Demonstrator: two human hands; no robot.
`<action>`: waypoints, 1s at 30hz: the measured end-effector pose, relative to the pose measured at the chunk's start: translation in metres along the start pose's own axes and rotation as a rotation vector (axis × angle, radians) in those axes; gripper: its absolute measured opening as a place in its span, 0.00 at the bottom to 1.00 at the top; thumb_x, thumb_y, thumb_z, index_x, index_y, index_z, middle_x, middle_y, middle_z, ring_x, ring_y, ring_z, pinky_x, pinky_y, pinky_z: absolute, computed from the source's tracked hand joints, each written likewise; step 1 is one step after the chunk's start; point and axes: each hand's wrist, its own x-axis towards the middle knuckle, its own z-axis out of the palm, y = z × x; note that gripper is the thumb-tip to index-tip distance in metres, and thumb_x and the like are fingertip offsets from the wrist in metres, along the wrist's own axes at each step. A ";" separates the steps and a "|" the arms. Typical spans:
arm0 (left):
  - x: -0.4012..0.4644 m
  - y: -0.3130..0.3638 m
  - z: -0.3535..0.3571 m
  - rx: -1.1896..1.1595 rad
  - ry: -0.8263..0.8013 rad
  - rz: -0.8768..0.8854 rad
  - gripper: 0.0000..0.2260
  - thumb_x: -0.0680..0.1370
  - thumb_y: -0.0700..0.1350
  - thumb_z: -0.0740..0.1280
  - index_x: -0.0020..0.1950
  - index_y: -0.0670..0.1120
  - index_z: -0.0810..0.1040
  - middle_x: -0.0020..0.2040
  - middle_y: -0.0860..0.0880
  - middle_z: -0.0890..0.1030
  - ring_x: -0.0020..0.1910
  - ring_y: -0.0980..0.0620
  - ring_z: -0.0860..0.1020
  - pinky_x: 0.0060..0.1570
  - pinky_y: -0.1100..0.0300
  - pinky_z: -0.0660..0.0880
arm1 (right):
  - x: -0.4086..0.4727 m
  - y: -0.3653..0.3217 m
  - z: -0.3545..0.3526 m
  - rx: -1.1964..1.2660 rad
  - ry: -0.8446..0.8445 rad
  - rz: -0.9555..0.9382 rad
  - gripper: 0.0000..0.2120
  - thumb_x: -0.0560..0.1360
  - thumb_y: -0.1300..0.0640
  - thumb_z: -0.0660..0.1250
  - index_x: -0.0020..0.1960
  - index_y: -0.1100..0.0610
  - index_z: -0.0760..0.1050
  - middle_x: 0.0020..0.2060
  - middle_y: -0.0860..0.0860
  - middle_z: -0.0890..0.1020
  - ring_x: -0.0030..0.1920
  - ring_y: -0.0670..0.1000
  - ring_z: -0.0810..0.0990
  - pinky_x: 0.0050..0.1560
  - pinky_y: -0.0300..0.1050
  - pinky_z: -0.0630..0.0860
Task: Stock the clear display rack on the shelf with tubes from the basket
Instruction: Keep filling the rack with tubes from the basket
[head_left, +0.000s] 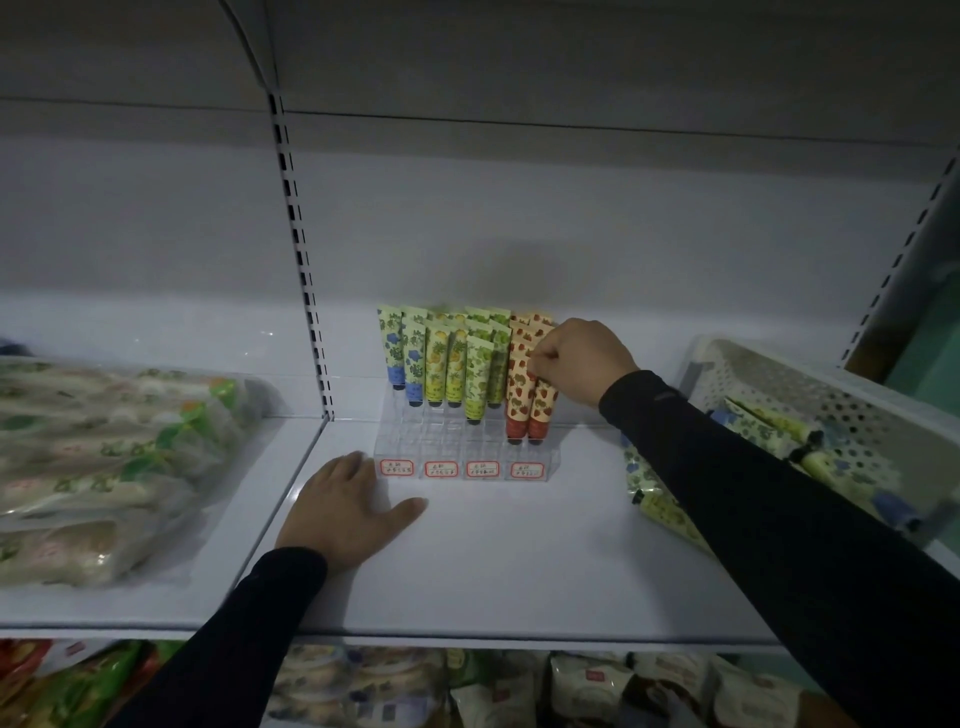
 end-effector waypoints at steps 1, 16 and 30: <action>0.000 0.000 0.000 0.004 0.000 0.002 0.29 0.71 0.74 0.57 0.59 0.53 0.75 0.55 0.54 0.76 0.61 0.51 0.72 0.64 0.56 0.68 | 0.001 -0.001 0.000 -0.002 -0.001 -0.001 0.15 0.77 0.57 0.65 0.34 0.58 0.81 0.36 0.51 0.82 0.38 0.52 0.79 0.40 0.43 0.73; 0.000 -0.001 -0.001 0.020 -0.025 -0.016 0.34 0.69 0.77 0.53 0.62 0.54 0.74 0.57 0.55 0.76 0.62 0.52 0.72 0.65 0.57 0.67 | -0.004 -0.002 0.004 -0.010 0.071 -0.007 0.14 0.76 0.55 0.66 0.38 0.64 0.80 0.37 0.58 0.84 0.38 0.57 0.81 0.38 0.46 0.75; -0.016 0.021 -0.030 -0.142 0.094 -0.122 0.32 0.67 0.70 0.60 0.58 0.47 0.80 0.57 0.46 0.81 0.59 0.45 0.77 0.57 0.56 0.71 | -0.058 0.031 -0.029 0.141 0.392 -0.034 0.14 0.78 0.46 0.65 0.48 0.55 0.84 0.42 0.50 0.84 0.43 0.49 0.79 0.44 0.38 0.69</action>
